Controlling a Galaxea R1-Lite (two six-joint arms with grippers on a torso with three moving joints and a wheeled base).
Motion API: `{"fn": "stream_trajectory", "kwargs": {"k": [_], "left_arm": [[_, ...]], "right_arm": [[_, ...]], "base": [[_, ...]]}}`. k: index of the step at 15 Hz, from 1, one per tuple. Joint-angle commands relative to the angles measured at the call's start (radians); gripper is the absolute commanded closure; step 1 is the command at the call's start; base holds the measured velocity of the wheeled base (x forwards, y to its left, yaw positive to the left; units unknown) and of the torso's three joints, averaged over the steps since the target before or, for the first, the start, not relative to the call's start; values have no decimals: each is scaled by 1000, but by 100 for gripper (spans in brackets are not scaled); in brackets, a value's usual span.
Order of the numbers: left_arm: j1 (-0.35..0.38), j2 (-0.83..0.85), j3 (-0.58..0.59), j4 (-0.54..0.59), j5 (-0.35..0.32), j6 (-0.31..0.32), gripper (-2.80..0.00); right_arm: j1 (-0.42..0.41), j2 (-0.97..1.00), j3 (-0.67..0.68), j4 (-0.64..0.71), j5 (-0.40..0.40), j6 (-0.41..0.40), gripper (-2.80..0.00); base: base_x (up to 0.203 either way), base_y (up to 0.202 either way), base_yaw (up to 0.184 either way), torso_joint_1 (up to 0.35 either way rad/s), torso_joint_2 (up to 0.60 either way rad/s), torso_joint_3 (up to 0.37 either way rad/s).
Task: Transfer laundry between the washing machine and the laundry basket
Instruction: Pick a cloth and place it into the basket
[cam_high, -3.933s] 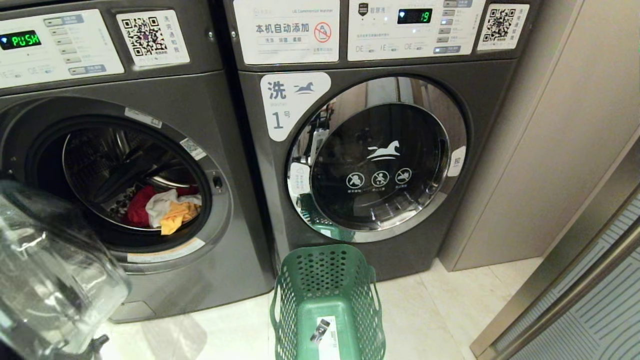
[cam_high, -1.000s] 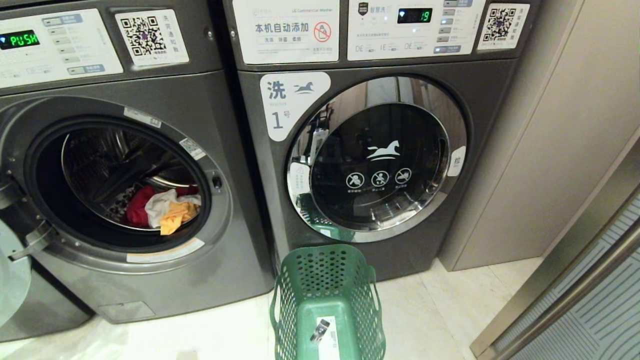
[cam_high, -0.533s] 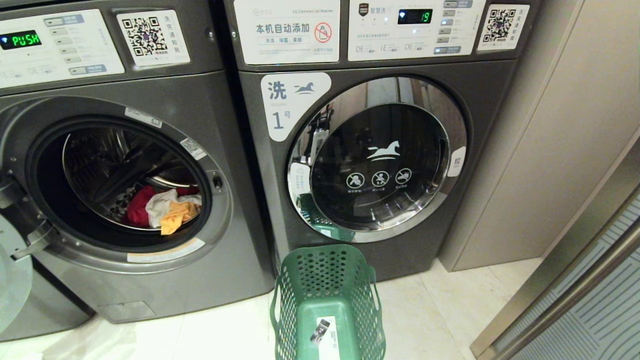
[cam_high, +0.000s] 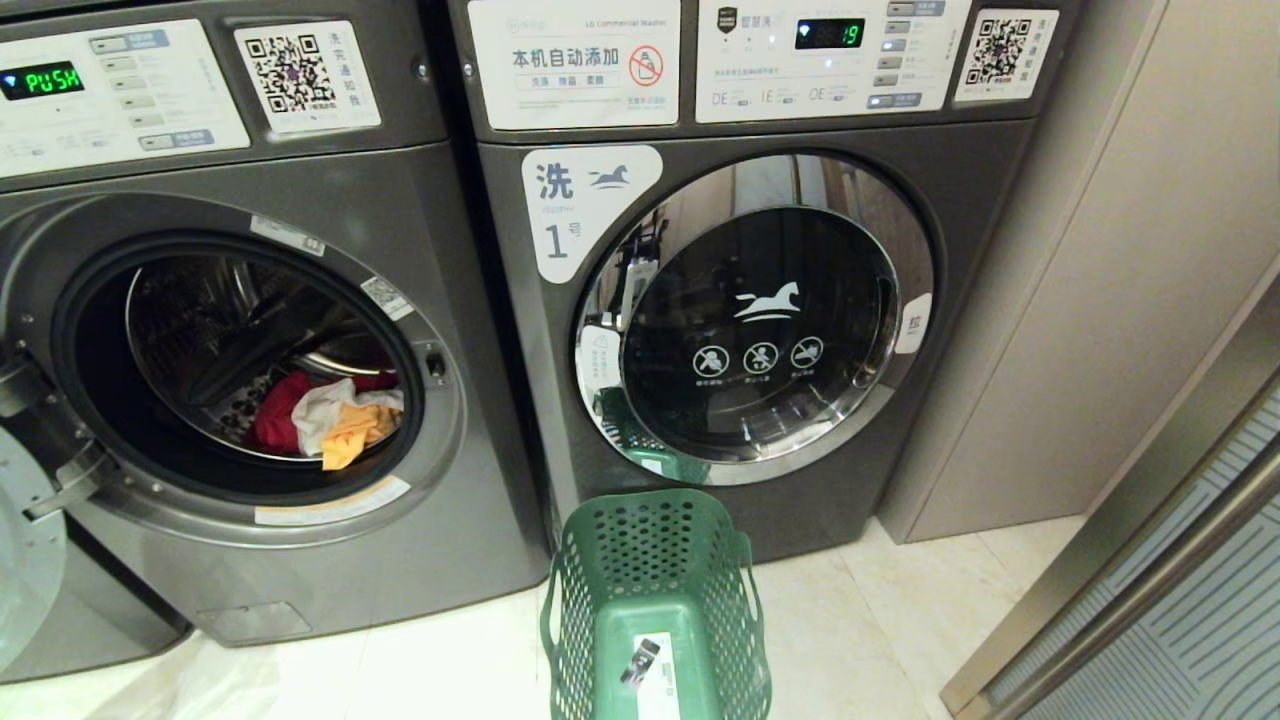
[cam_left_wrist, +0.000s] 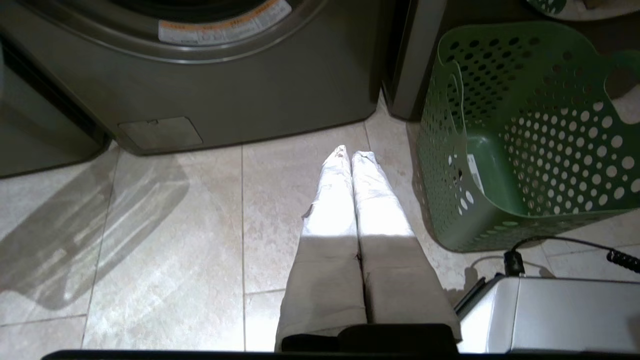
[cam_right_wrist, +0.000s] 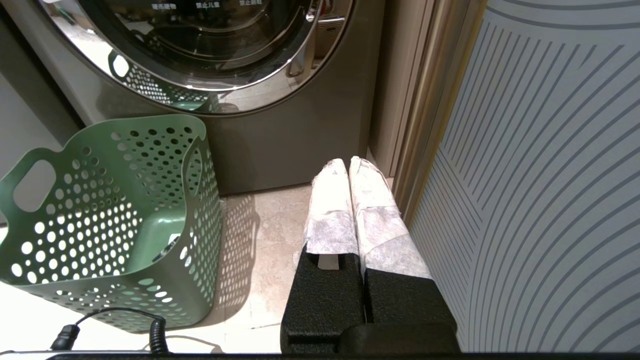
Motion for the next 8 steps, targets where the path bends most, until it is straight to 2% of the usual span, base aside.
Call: {"fn": "stream_trajectory", "kwargs": {"k": [1,4,8], "left_arm": [[-2,-9,1,25,-2,-6,0],[-17,-25,1,27,-12,26,0],[-55,-201,1,25,-18,41,0]], "right_arm": [[0,1,0,0,0,0,0],[0,0,0,0,0,0,0],[0,0,0,0,0,0,0]], "base": [[0,0,0,0,0,0],[0,0,0,0,0,0],[0,0,0,0,0,0]]}}
